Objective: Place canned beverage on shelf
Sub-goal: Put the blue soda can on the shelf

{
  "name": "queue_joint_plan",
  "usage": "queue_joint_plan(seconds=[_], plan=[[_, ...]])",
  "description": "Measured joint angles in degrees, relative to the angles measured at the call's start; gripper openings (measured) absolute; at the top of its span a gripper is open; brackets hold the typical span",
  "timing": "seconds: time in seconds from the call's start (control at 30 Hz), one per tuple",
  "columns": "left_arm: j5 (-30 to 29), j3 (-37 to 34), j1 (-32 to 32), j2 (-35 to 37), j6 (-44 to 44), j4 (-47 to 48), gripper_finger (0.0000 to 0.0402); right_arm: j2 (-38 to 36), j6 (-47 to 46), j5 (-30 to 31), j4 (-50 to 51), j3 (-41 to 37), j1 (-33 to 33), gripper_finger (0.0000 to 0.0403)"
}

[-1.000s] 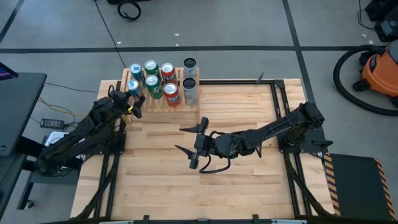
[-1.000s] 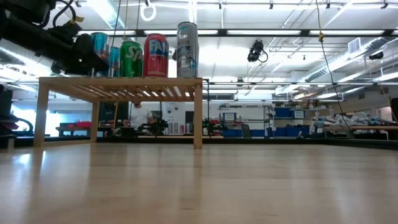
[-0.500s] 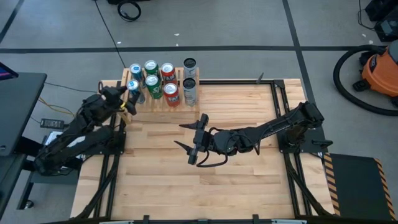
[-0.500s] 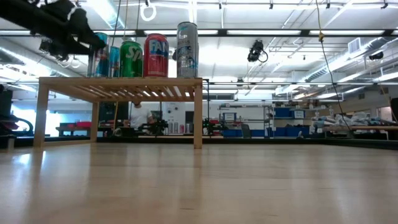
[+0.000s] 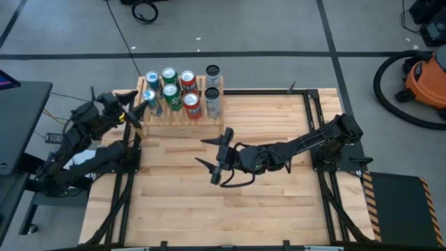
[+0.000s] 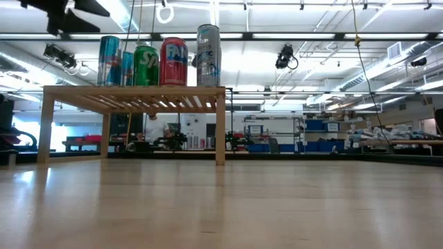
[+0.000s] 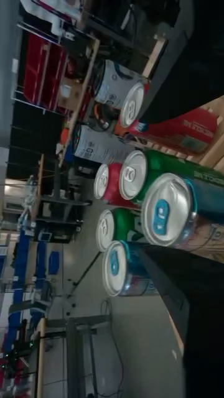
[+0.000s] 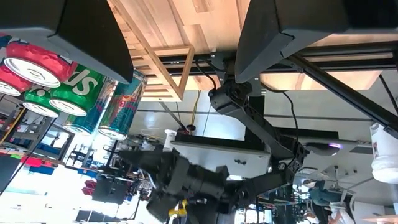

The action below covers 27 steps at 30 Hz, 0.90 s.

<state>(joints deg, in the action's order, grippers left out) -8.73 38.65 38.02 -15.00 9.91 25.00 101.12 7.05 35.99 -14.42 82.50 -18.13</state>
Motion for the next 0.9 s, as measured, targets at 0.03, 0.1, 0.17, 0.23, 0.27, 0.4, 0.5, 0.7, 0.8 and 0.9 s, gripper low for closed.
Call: queue_joint_plan(seconds=[0.03, 0.1, 0.17, 0.23, 0.27, 0.4, 0.5, 0.7, 0.8, 0.9], plan=[[0.0, 1.2, 0.0, -0.5, 0.0, 1.1, 0.0337, 0.0, 0.0, 0.0, 0.0, 0.0, 0.0, 0.0291], [-1.2, 3.8, 0.0, -2.0, -0.9, 3.8, 0.0337, 0.0, 0.0, 0.0, 0.0, 0.0, 0.0, 0.0291], [-3.9, 6.7, 0.0, -4.3, -2.9, 6.4, 0.0337, 0.0, 0.0, 0.0, 0.0, 0.0, 0.0, 0.0291], [-4.6, 10.0, 0.0, -7.3, -3.4, 9.2, 0.0337, 0.0, 0.0, 0.0, 0.0, 0.0, 0.0, 0.0291], [-4.5, 11.8, 0.0, -8.9, -3.5, 11.0, 0.0337, 0.0, 0.0, 0.0, 0.0, 0.0, 0.0, 0.0291], [-3.0, 19.6, 0.0, -16.4, -6.9, 20.5, 0.0337, 0.0, 0.0, 0.0, 0.4, 0.0, -0.1, 0.0291], [-3.0, 24.7, 0.1, -22.4, -7.2, 26.9, 0.0337, 0.0, 0.0, 0.0, 0.4, 0.0, -0.2, 0.0291], [-3.0, 30.8, 0.1, -31.0, -7.6, 33.2, 0.0337, 0.0, 0.0, 0.0, 0.4, 0.0, -0.2, 0.0291], [-3.1, 31.2, 0.1, -32.7, -7.6, 33.4, 0.0337, 0.0, 0.0, 0.0, 0.5, 0.0, -0.2, 0.0291], [-3.2, 31.2, 0.1, -33.9, -7.7, 34.0, 0.0337, 0.0, 0.0, 0.0, 0.7, 0.0, -0.2, 0.0291]])
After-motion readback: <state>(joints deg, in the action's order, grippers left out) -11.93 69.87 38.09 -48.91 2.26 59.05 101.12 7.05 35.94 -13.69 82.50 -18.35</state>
